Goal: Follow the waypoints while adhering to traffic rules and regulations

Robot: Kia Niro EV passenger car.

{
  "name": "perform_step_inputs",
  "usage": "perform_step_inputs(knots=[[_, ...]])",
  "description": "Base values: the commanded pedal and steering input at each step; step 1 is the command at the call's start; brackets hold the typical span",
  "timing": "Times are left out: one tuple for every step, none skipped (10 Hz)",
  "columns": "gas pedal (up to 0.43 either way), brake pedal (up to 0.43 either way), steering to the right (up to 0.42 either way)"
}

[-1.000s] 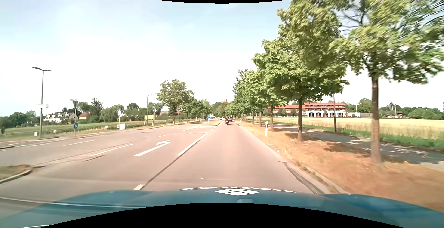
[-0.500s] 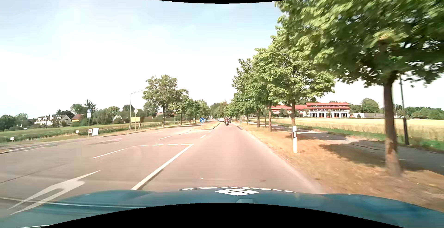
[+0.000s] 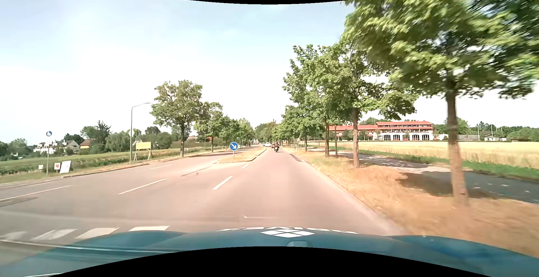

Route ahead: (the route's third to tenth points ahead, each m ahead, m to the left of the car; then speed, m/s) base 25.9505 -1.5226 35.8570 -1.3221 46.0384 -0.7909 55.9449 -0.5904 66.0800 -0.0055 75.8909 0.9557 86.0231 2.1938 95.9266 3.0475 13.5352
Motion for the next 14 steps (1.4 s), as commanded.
perform_step_inputs(knots=[[0.000,0.000,-0.004],[0.000,0.000,-0.004],[0.000,0.000,-0.004],[0.000,0.000,-0.004],[0.000,0.000,-0.004],[0.000,0.000,-0.004],[0.000,0.000,-0.004],[0.000,0.000,-0.004],[0.000,0.000,-0.004],[0.000,0.000,-0.004],[0.000,0.000,-0.004],[0.000,0.000,-0.004],[0.000,0.000,-0.004],[0.000,0.000,-0.004]])
